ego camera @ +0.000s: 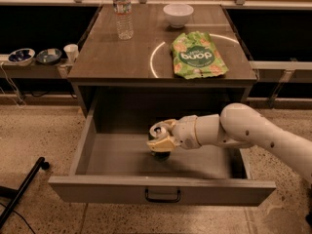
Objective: Place green can into top drawer
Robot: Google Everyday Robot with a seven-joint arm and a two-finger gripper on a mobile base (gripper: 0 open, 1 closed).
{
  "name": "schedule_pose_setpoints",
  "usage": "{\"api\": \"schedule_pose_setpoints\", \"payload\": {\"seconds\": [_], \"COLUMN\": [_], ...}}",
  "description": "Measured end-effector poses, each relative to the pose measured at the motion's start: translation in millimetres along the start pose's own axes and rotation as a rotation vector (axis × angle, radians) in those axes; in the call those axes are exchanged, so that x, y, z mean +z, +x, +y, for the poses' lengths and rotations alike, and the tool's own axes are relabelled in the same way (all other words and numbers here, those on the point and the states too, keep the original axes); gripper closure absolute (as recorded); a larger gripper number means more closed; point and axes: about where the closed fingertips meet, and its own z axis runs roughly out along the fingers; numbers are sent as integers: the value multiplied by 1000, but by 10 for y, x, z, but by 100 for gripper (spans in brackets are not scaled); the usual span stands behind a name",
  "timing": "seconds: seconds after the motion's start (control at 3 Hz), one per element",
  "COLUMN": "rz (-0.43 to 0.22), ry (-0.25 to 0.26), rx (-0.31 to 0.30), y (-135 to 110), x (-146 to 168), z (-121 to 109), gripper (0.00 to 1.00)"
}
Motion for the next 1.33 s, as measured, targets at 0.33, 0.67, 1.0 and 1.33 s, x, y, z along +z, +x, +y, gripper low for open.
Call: {"api": "schedule_pose_setpoints", "payload": {"seconds": [0.33,0.67,1.0,1.33], "rz": [0,0,0,0], "ry": [0,0,0,0], "rx": [0,0,0,0], "y": [0,0,0,0], "x": [0,0,1,1], "z": [0,0,1,1], "gripper": [34,11,0,0]}}
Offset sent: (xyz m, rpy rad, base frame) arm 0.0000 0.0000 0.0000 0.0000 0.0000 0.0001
